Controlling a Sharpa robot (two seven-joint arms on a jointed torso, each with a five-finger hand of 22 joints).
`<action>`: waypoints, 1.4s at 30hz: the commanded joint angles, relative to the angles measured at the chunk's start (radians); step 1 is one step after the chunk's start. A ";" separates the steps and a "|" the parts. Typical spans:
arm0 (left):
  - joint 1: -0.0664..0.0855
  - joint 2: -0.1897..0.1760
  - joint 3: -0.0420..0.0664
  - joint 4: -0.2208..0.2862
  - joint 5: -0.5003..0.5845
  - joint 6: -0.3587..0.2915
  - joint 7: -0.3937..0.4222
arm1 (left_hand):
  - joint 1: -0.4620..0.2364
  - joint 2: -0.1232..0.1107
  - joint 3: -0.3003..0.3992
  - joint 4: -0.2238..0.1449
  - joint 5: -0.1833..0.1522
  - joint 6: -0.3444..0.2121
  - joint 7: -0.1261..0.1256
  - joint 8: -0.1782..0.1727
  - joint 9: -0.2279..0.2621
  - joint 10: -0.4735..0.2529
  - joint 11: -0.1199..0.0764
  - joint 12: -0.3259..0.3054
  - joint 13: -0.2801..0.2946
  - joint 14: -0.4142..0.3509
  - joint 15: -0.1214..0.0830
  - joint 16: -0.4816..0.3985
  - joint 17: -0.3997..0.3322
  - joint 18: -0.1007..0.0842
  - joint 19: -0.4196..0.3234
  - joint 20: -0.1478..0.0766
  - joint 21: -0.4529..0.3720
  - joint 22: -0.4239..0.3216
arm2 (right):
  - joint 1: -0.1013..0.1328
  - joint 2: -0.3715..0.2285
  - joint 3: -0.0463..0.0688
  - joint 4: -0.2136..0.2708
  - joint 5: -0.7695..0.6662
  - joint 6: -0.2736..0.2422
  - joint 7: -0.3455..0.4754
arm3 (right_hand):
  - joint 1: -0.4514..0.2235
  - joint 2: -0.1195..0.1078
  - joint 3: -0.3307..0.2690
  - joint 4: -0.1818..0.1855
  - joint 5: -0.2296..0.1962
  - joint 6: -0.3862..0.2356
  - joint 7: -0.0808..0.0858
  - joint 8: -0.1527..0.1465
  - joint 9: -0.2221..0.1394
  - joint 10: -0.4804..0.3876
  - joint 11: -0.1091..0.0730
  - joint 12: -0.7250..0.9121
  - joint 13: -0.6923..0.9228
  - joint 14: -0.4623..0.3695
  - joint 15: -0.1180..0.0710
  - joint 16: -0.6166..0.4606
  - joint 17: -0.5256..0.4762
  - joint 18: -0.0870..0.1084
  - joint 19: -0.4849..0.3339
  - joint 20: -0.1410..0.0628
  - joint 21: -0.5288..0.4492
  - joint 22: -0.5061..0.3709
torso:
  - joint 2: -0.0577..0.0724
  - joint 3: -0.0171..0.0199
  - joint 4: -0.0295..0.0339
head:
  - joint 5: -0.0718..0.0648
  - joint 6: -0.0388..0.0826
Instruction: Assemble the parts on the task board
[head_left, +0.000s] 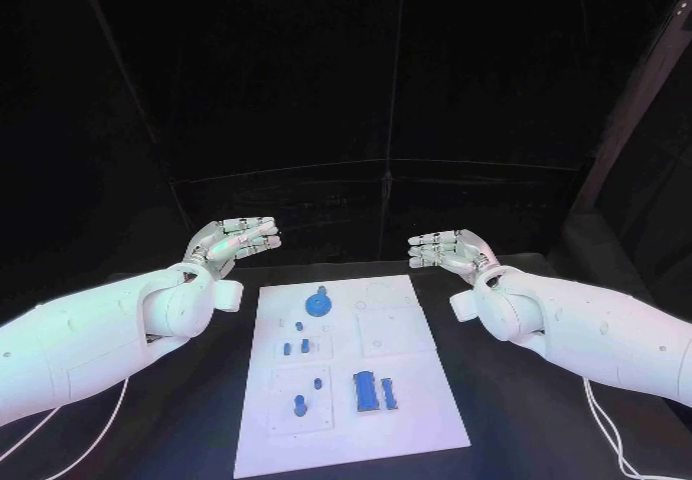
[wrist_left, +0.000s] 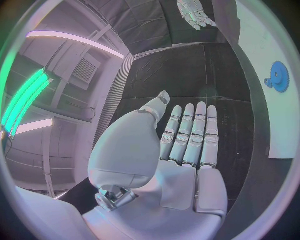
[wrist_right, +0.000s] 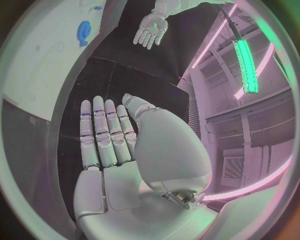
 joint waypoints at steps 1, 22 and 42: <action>-0.004 0.014 0.001 -0.026 0.037 -0.022 0.041 | 0.011 0.002 -0.009 0.002 0.001 -0.007 0.000 -0.006 0.000 0.005 0.005 -0.013 0.000 0.008 0.006 -0.023 -0.006 0.012 0.001 0.009 -0.008 -0.012 | 0.002 0.020 0.002 -0.034 0.053 0.057 0.067 | -0.017 -0.002 0.016 -0.012 -0.002 0.014 -0.003 -0.001 -0.012 0.017 0.000 -0.010 -0.011 0.037 -0.008 -0.007 -0.015 0.006 0.036 -0.008 -0.008 -0.010 | 0.000 0.0047 0.0050 | 0.005 0.006; -0.137 -0.033 0.091 0.283 -0.097 -0.416 0.036 | -0.901 0.035 -0.216 -0.001 -0.047 -0.651 -0.189 -0.090 -0.066 -0.625 -0.181 -0.218 -0.062 -0.575 -0.161 -0.219 -0.074 -0.098 -0.499 -0.181 -0.104 -0.190 | -0.058 -0.069 0.025 0.350 0.164 -0.382 0.084 | -0.976 0.089 -0.216 -0.058 -0.211 -0.646 -0.201 -0.066 -0.159 -0.747 -0.141 -0.091 -0.072 -0.736 -0.114 -0.132 -0.145 -0.104 -0.529 -0.163 -0.243 -0.174 | -0.056 0.0128 0.0213 | 0.039 -0.009; -0.192 -0.051 0.129 0.406 -0.139 -0.584 0.049 | -1.146 0.035 -0.216 -0.001 -0.047 -0.825 -0.189 -0.090 -0.066 -0.794 -0.181 -0.218 -0.062 -0.732 -0.161 -0.311 -0.074 -0.169 -0.632 -0.272 -0.104 -0.274 | -0.074 -0.093 0.032 0.458 0.207 -0.493 0.104 | -1.234 0.089 -0.331 -0.058 -0.211 -0.826 -0.201 -0.066 -0.159 -0.955 -0.141 -0.091 -0.072 -0.949 -0.114 -0.132 -0.145 -0.180 -0.682 -0.237 -0.356 -0.174 | -0.056 0.0128 0.0213 | 0.039 -0.009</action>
